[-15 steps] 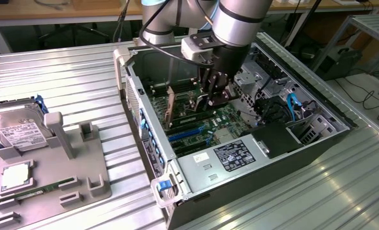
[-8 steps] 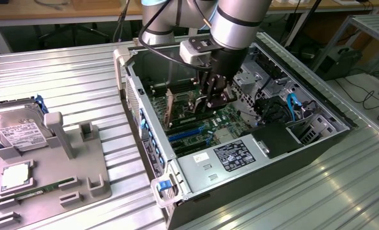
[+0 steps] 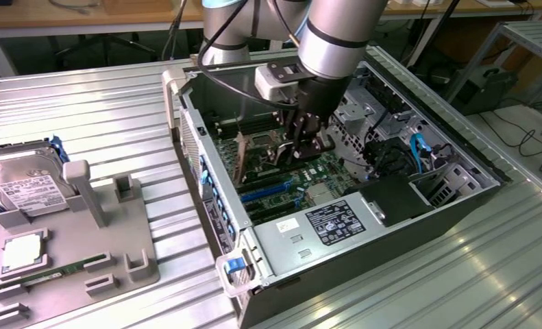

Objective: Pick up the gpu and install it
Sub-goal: 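Insert the gpu into the slot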

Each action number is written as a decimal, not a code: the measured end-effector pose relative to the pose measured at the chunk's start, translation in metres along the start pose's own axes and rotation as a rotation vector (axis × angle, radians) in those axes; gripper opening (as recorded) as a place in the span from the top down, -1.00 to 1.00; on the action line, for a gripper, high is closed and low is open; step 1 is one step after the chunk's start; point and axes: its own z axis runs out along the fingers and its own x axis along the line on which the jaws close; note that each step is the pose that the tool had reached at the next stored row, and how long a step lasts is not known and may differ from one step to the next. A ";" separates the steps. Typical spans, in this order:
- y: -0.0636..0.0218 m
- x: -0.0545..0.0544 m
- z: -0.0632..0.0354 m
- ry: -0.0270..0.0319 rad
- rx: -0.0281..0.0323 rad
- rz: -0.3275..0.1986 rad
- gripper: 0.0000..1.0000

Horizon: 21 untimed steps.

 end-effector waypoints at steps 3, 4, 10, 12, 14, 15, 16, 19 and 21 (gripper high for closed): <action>0.0004 0.000 0.0016 -0.0001 0.0000 0.000 0.45; 0.0004 0.000 0.0020 0.0000 0.0000 0.000 0.45; 0.0005 0.000 0.0043 0.0002 0.0053 0.000 0.45; 0.0005 0.000 0.0044 0.0000 0.0054 0.000 0.45; 0.0008 0.000 0.0045 0.0000 0.0054 0.000 0.45; 0.0014 0.000 0.0049 -0.0002 0.0055 0.000 0.45; 0.0016 0.000 0.0053 -0.0004 0.0056 0.000 0.45; 0.0022 0.000 0.0075 -0.0002 0.0055 0.000 0.45; 0.0027 0.000 0.0089 -0.0001 0.0055 0.000 0.45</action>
